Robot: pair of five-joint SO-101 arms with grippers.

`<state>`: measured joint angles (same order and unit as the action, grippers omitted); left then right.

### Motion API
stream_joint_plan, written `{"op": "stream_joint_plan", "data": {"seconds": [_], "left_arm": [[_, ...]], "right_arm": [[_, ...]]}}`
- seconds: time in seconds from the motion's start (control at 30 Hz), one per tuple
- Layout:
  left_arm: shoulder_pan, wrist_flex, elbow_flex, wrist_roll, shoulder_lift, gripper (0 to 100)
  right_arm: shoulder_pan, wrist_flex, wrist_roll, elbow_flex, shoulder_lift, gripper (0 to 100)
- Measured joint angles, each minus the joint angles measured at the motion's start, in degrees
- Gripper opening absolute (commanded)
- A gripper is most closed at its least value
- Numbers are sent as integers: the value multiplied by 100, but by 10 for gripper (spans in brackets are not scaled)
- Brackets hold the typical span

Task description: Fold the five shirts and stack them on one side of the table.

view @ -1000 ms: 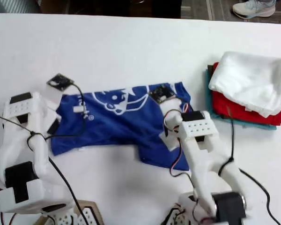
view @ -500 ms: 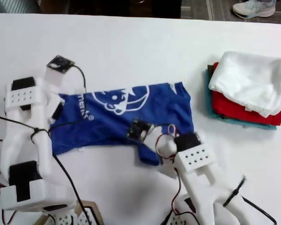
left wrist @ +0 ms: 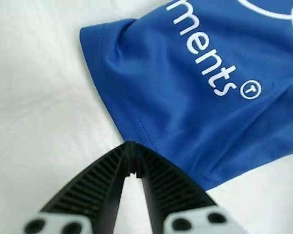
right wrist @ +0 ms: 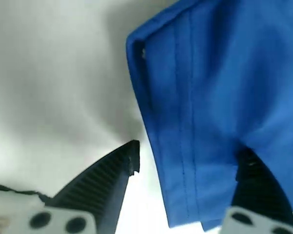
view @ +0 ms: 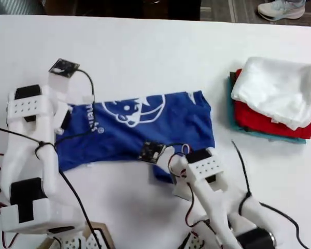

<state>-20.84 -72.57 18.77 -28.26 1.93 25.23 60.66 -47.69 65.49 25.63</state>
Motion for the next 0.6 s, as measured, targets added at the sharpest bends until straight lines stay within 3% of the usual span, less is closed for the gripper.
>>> {"op": "stream_joint_plan", "data": {"seconds": [0.37,0.57,0.6], "left_arm": [[9,0,0,0,0,27],[18,0,0,0,0,27],[9,0,0,0,0,27]], "right_arm": [[-255,9,132,-835,-1371,303],[-466,9,149,-1125,-1574,12],[-563,0,149,-1178,-1582,18]]}}
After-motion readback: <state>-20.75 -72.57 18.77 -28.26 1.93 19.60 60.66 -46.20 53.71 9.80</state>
